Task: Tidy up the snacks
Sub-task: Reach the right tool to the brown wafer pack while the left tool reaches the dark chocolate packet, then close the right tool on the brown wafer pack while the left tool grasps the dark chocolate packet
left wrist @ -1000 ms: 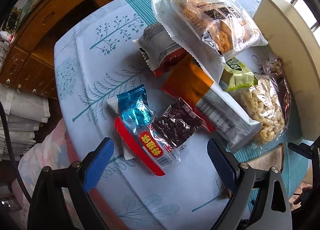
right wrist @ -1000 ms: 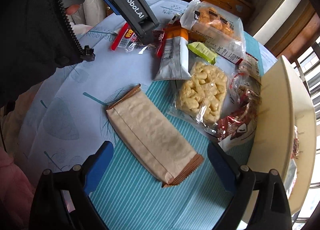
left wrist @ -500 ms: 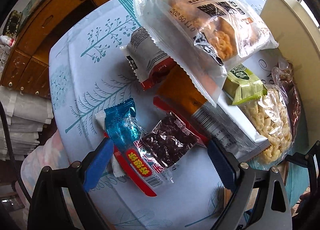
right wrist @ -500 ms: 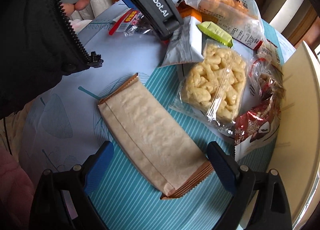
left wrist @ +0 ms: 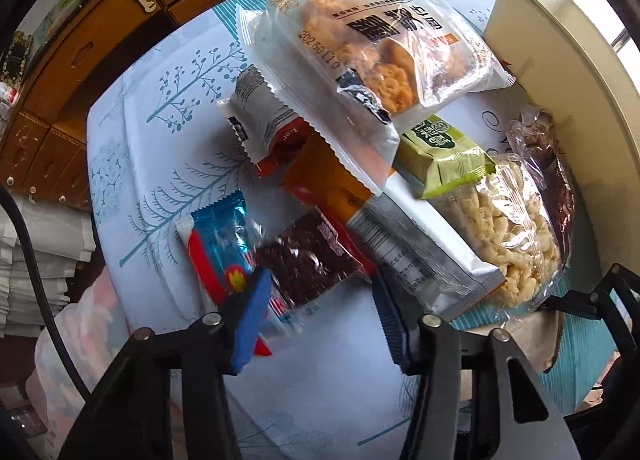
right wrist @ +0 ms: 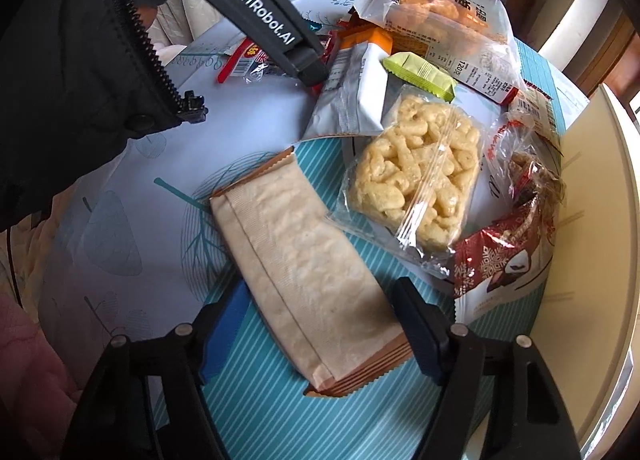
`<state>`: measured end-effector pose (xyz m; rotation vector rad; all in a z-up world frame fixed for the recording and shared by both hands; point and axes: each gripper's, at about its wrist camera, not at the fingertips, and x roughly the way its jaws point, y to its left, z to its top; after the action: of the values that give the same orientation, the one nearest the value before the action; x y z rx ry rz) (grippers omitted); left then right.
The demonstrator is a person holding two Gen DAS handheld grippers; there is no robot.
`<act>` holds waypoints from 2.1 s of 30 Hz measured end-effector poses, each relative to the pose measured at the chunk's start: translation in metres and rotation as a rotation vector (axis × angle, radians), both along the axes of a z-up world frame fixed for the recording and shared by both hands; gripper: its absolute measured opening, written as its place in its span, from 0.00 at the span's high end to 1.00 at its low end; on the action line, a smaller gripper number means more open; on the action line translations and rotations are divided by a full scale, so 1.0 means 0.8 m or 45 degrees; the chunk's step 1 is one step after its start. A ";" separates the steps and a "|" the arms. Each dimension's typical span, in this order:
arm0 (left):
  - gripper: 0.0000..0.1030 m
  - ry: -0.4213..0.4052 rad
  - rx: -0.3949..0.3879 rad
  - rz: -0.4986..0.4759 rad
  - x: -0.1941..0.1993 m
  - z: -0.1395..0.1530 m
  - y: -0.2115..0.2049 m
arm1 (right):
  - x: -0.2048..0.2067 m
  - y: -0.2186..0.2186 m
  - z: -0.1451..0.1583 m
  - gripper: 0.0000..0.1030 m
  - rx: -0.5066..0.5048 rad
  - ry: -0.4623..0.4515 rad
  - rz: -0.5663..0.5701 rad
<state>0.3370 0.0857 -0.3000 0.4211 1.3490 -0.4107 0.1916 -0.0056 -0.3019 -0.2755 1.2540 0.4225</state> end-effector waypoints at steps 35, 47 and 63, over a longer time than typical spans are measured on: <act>0.31 -0.029 0.019 -0.073 0.006 0.007 0.016 | -0.060 -0.001 0.046 0.43 0.109 0.068 -0.300; 0.29 -0.083 -0.012 -0.191 0.029 -0.003 -0.008 | -0.081 0.001 0.043 0.43 0.130 0.081 -0.397; 0.52 -0.109 -0.146 -0.237 0.028 -0.021 0.014 | -0.085 -0.005 0.045 0.43 0.110 0.076 -0.466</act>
<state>0.3592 0.0971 -0.3165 0.4652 1.2008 -0.6148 0.1237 -0.0097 -0.2660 0.0424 1.3088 0.1693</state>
